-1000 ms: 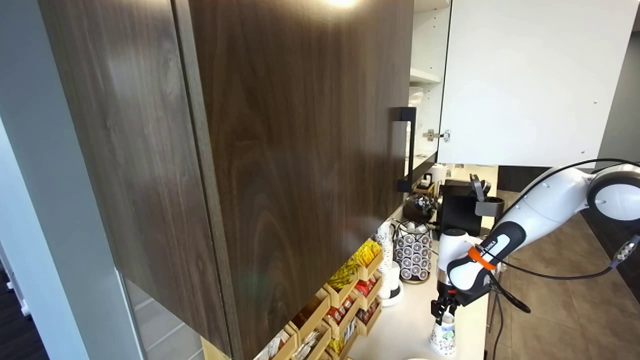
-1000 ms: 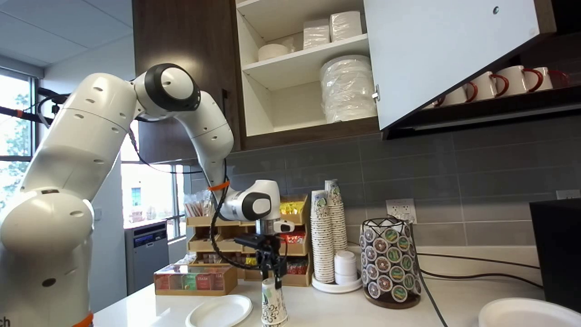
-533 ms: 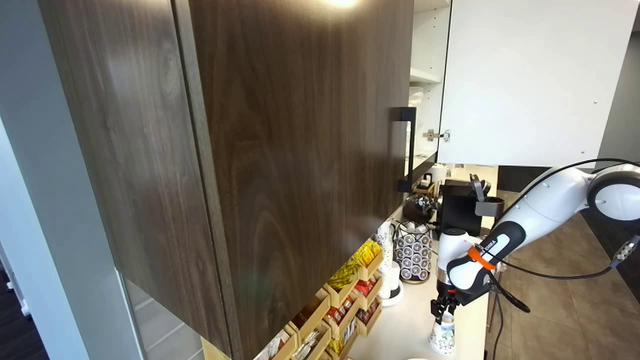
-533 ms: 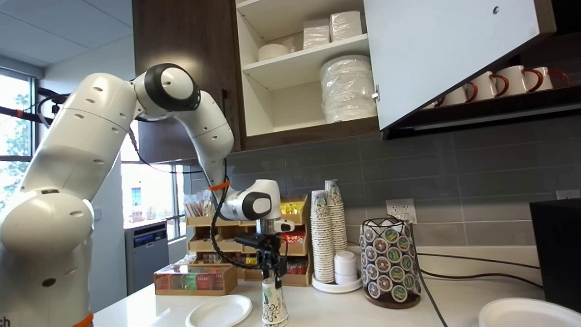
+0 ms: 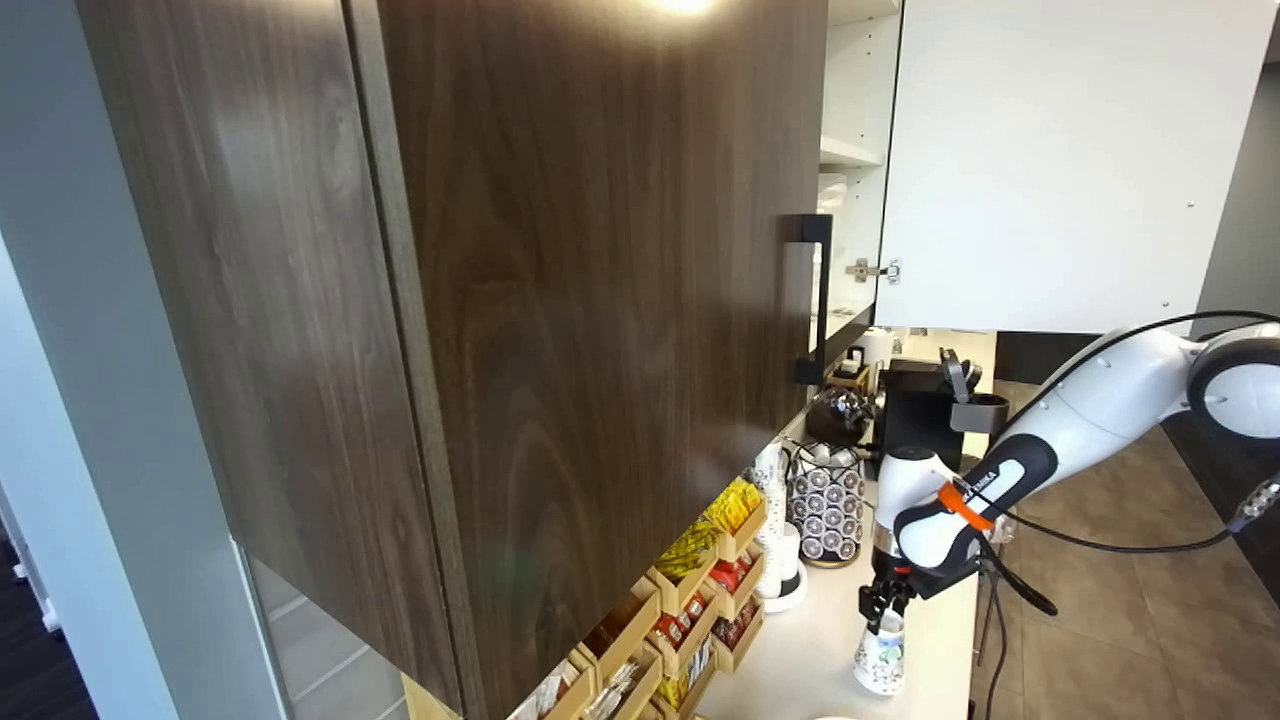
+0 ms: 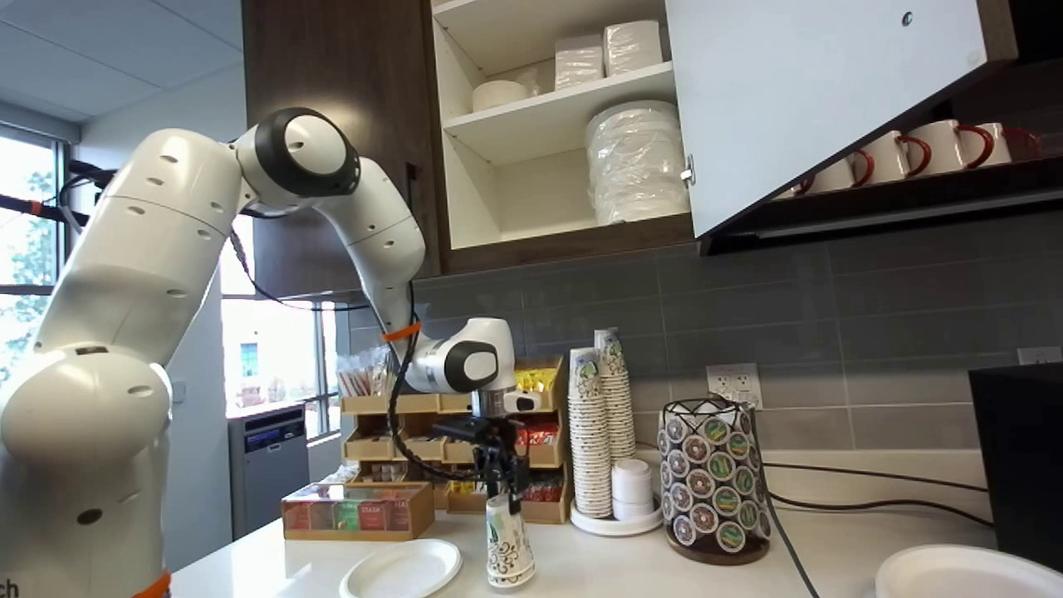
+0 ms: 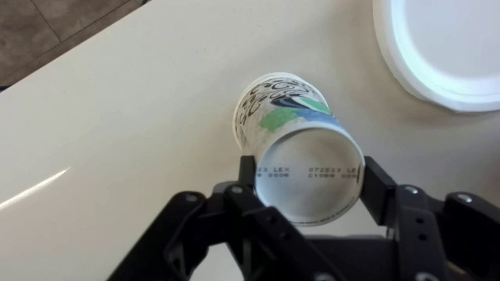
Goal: Unstack the two paper cups on the counter
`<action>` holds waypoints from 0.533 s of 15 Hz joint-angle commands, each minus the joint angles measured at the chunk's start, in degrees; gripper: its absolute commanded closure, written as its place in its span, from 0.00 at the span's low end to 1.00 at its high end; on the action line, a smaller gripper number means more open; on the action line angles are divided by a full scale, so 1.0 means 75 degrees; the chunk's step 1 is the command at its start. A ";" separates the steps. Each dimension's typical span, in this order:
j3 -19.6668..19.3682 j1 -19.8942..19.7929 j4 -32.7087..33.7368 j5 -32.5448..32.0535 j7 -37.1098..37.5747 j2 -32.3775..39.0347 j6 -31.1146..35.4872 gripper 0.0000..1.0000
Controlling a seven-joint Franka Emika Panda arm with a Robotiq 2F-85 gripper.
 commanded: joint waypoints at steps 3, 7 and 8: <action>-0.0130 0.0053 -0.0139 0.0006 0.0017 -0.0421 -0.0029 0.59; 0.0133 -0.0166 -0.0129 0.0587 -0.0488 -0.0533 -0.0149 0.59; -0.0275 0.0117 -0.0122 -0.0110 0.0191 -0.0519 -0.0168 0.59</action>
